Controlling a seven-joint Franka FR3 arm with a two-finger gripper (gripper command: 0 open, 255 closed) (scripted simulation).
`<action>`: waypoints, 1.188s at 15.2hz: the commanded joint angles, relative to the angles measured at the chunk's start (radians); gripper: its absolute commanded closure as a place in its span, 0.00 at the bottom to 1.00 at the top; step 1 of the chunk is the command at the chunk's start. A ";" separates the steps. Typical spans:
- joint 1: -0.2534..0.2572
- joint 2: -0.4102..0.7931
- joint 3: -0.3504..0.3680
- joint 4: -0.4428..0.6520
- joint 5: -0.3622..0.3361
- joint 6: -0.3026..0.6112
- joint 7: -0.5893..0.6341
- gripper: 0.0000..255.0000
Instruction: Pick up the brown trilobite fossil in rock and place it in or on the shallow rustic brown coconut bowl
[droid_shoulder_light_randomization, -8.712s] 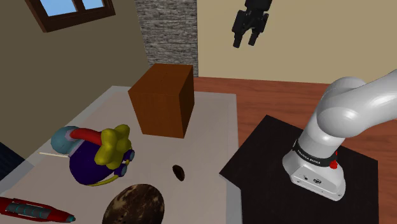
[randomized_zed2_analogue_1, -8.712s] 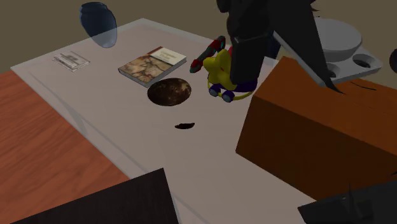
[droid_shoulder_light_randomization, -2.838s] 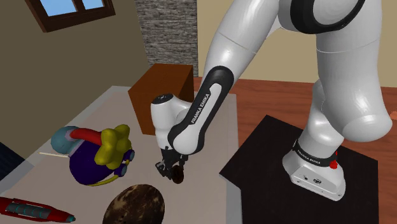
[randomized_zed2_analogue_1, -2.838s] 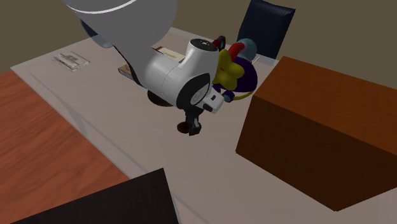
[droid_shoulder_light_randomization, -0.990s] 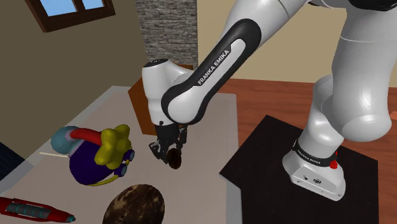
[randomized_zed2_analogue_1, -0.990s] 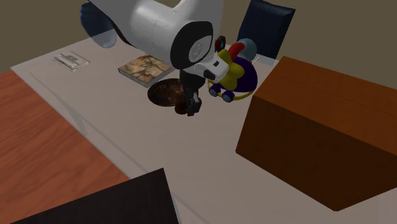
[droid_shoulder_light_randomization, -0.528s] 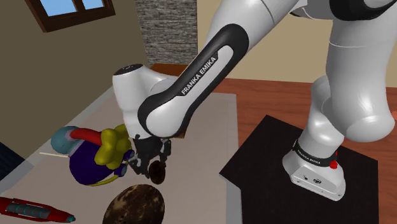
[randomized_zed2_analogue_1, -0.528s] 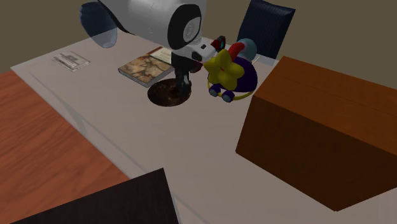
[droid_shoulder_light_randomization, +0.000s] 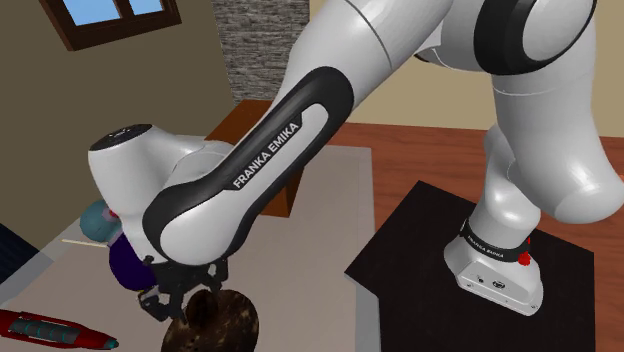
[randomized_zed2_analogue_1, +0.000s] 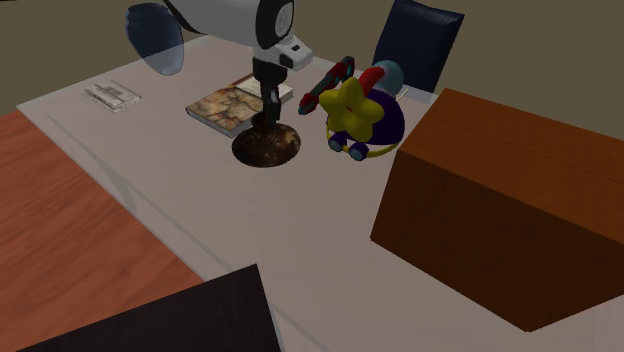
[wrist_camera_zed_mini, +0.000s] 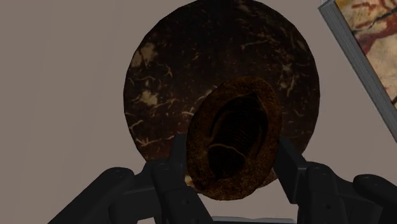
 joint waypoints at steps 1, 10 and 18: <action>0.014 0.026 -0.001 0.028 -0.007 -0.001 0.015 1.00; 0.022 0.099 -0.010 0.013 -0.018 0.086 0.012 1.00; 0.026 0.140 -0.016 0.013 -0.024 0.128 0.010 1.00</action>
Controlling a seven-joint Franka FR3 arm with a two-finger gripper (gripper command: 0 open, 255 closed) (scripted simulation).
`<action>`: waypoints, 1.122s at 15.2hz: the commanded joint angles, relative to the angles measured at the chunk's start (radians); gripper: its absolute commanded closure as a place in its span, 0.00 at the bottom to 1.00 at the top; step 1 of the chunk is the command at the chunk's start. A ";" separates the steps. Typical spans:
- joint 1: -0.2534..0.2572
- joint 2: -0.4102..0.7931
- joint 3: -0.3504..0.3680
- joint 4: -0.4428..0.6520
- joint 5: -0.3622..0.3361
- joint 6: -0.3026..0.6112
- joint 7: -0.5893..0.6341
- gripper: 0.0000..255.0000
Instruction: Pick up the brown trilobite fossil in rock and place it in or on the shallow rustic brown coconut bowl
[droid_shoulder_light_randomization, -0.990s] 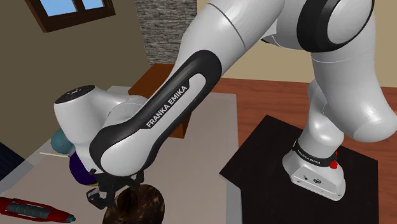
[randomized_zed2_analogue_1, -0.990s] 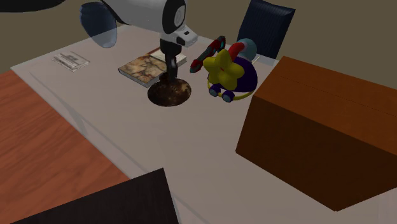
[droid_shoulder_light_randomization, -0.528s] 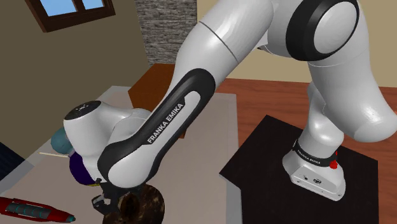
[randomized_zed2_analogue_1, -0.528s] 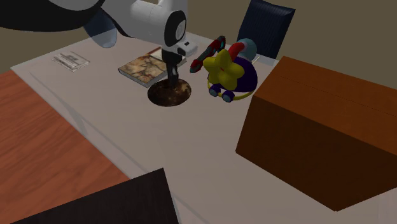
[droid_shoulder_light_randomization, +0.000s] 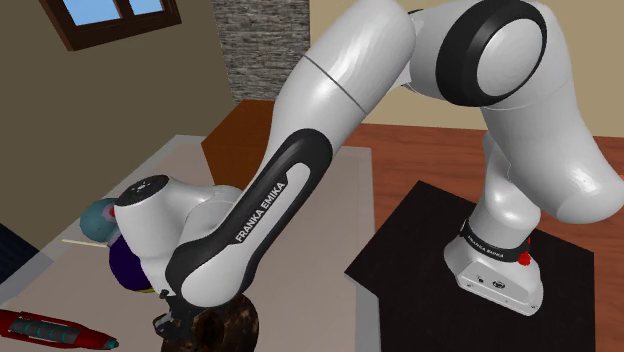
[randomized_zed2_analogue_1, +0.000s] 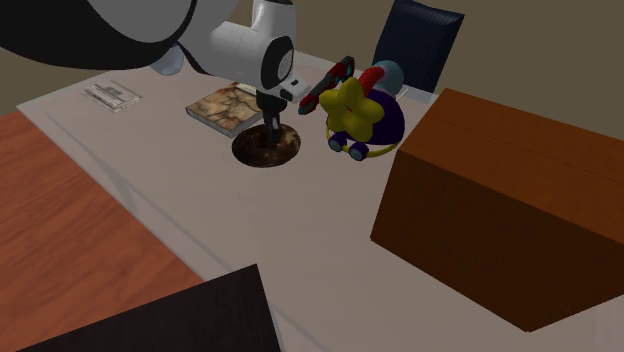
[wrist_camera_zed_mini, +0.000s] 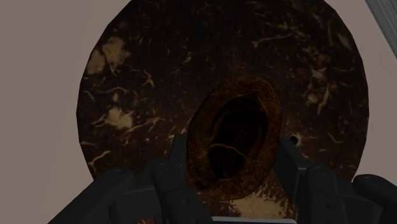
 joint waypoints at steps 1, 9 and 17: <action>0.000 0.001 0.000 0.000 0.000 0.001 0.000 1.00; 0.000 0.001 0.000 0.000 0.000 0.001 0.000 0.00; -0.019 -0.082 0.009 0.005 0.013 -0.087 -0.008 0.00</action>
